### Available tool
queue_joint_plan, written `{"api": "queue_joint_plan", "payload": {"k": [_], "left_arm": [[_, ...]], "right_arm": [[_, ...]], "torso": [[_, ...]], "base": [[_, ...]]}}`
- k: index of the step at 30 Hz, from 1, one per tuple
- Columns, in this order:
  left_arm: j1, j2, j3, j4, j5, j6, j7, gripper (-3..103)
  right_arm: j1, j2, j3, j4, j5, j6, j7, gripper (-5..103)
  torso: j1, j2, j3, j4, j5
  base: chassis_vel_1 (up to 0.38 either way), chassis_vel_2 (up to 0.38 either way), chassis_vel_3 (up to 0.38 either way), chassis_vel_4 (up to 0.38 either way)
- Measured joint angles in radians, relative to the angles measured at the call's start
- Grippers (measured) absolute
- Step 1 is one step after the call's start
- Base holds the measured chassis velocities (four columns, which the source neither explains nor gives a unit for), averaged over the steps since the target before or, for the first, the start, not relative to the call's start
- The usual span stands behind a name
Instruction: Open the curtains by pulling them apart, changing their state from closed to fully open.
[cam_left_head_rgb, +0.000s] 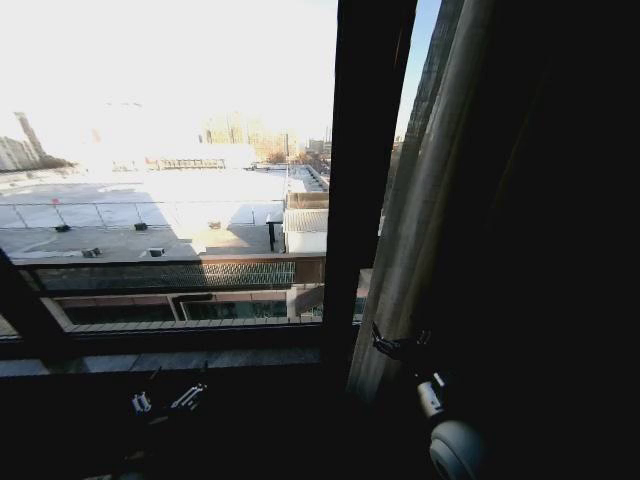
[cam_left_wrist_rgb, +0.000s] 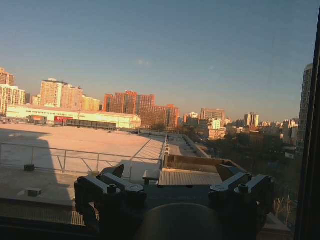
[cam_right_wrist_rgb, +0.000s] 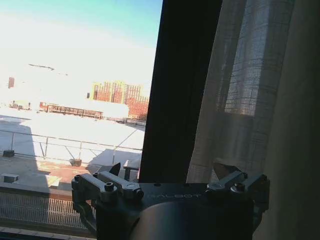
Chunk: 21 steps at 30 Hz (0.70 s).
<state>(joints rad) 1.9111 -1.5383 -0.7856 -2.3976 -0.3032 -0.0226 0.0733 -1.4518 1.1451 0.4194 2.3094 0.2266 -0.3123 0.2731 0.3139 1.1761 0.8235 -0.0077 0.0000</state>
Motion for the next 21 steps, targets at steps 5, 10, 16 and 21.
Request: {"api": "queue_joint_plan", "payload": {"k": [5,10,16,21], "left_arm": [[0.001,-0.007,0.0,-0.003,0.001,-0.001,0.0,100],[0.002,-0.012,0.0,-0.007,0.005,-0.002,0.0,100],[0.004,-0.017,0.0,-0.009,0.01,-0.002,0.0,100],[0.008,-0.02,0.0,-0.01,0.013,-0.002,0.0,100]], "right_arm": [[0.002,0.0,-0.016,-0.001,-0.005,0.0,0.0,100],[0.009,0.0,-0.024,-0.009,-0.009,0.0,0.0,100],[0.018,-0.001,-0.035,-0.021,-0.012,0.0,-0.001,100],[0.033,-0.001,-0.039,-0.035,-0.012,0.006,-0.004,100]], "torso": [[0.0,0.0,0.0,0.0,-0.0001],[0.0,0.0,0.0,0.0001,0.0005],[0.0,0.0,0.0,0.0,0.0002],[0.0,0.0,0.0,0.0001,0.0002]], "base": [[0.305,0.31,-0.312,-0.3],[0.344,0.345,-0.353,-0.338],[0.343,0.372,-0.36,-0.357],[0.346,0.369,-0.367,-0.367]]}}
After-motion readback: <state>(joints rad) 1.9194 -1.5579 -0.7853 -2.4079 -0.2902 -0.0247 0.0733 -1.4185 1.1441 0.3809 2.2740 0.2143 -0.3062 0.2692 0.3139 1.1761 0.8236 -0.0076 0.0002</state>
